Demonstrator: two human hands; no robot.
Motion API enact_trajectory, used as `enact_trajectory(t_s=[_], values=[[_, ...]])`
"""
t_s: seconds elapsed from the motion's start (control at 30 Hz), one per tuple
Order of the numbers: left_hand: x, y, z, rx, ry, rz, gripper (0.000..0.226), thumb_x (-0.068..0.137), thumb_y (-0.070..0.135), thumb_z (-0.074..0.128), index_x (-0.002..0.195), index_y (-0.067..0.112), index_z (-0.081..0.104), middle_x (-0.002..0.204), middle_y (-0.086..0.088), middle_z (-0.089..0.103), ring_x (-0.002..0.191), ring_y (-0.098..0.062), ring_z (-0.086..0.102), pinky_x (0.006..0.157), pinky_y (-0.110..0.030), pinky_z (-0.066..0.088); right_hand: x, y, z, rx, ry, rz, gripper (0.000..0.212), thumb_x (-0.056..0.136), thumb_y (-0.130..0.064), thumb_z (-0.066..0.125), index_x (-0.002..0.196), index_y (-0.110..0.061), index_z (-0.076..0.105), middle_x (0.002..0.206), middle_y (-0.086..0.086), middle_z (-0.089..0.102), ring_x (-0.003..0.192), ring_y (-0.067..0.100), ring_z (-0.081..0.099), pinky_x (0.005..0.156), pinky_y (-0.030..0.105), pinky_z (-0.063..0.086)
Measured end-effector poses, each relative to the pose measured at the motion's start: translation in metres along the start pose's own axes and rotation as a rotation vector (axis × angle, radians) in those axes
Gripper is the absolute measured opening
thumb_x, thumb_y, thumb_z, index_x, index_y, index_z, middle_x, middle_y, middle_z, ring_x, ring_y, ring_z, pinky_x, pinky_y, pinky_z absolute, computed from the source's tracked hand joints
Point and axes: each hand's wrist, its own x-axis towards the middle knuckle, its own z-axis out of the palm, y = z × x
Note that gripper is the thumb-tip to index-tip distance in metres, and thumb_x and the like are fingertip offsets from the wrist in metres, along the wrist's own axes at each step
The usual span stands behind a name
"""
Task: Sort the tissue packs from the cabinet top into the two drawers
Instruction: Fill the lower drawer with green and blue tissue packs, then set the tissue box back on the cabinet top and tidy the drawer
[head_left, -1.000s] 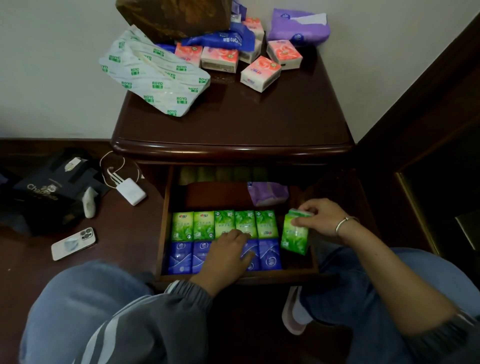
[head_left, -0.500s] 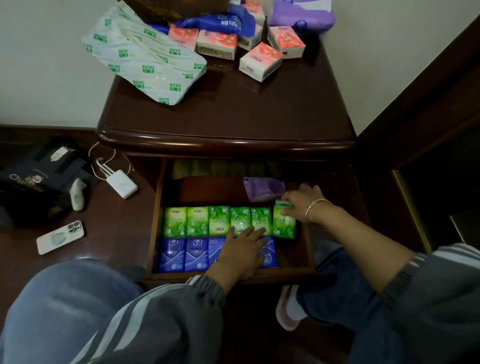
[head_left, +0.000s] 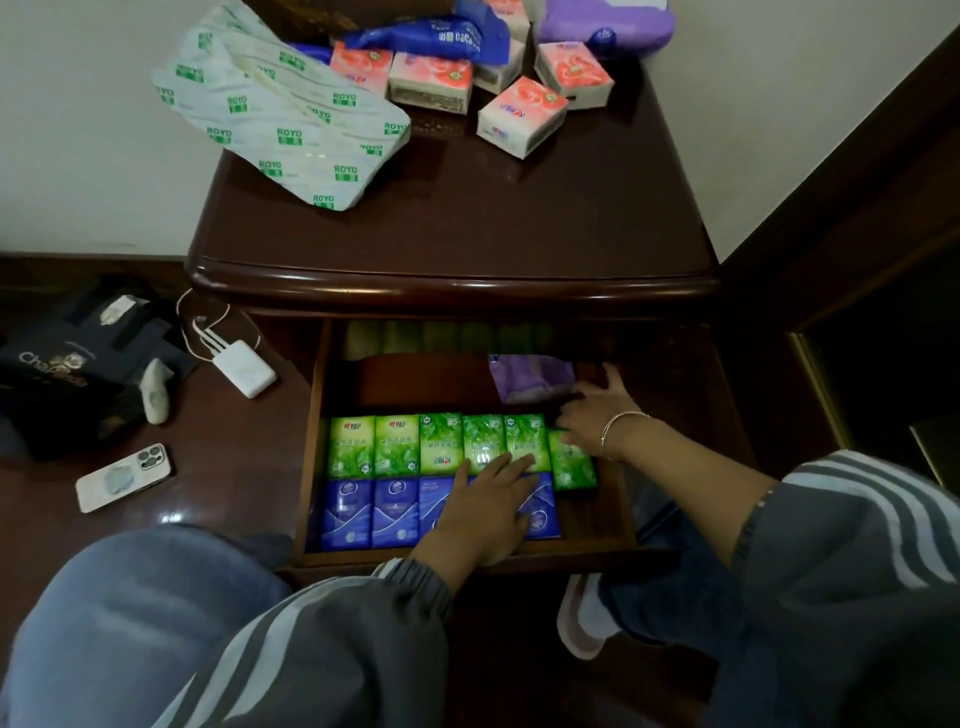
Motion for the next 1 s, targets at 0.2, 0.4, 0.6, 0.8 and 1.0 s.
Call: enact_trajectory(t_s=[0.2, 0.4, 0.6, 0.8, 1.0], values=[[-0.001, -0.001, 0.001, -0.009, 0.006, 0.001, 0.055, 0.096, 0.036, 0.042, 0.148, 0.031, 0.027, 0.160, 0.014, 0.005, 0.148, -0.012, 0.001, 0.115, -0.055, 0.000, -0.018, -0.007, 0.015, 0.167, 0.278, 0.108, 0.050, 0.089, -0.049, 0.045, 0.133, -0.026, 0.046, 0.136, -0.003, 0.050, 0.132, 0.019, 0.033, 0.114, 0.050, 0.001], [-0.003, 0.002, -0.003, -0.020, 0.024, -0.006, 0.054, 0.095, 0.034, 0.043, 0.148, 0.030, 0.029, 0.160, 0.014, 0.008, 0.148, -0.011, 0.003, 0.116, -0.054, 0.001, -0.032, -0.019, 0.022, 0.091, 0.086, 0.037, 0.106, 0.064, -0.061, 0.069, 0.147, -0.019, 0.017, 0.148, 0.004, 0.034, 0.142, 0.025, 0.017, 0.107, 0.066, -0.011], [-0.003, 0.001, -0.002, -0.034, 0.025, -0.016, 0.055, 0.096, 0.033, 0.042, 0.148, 0.030, 0.028, 0.160, 0.015, 0.008, 0.148, -0.010, 0.004, 0.116, -0.053, 0.000, -0.015, -0.025, 0.025, 0.163, 0.175, 0.091, 0.081, 0.074, -0.051, 0.061, 0.140, -0.017, 0.030, 0.136, 0.002, 0.048, 0.132, 0.023, 0.033, 0.110, 0.063, -0.006], [-0.002, 0.002, -0.003, 0.008, 0.010, 0.007, 0.053, 0.097, 0.034, 0.040, 0.148, 0.027, 0.028, 0.160, 0.012, 0.008, 0.148, -0.013, 0.004, 0.115, -0.057, 0.004, -0.024, -0.025, 0.026, 0.128, 0.245, 0.077, 0.095, 0.068, -0.048, 0.069, 0.146, -0.018, 0.022, 0.149, 0.004, 0.029, 0.141, 0.025, 0.017, 0.112, 0.061, -0.002], [-0.018, 0.019, -0.029, 0.081, 0.189, 0.021, 0.046, 0.093, 0.020, 0.042, 0.139, 0.021, 0.045, 0.156, 0.003, 0.029, 0.139, -0.020, 0.030, 0.112, -0.041, 0.027, -0.075, -0.019, 0.008, 0.215, 0.249, 0.086, 0.087, 0.076, -0.047, 0.065, 0.147, -0.023, 0.020, 0.156, 0.002, 0.016, 0.146, 0.021, 0.006, 0.116, 0.050, 0.006]])
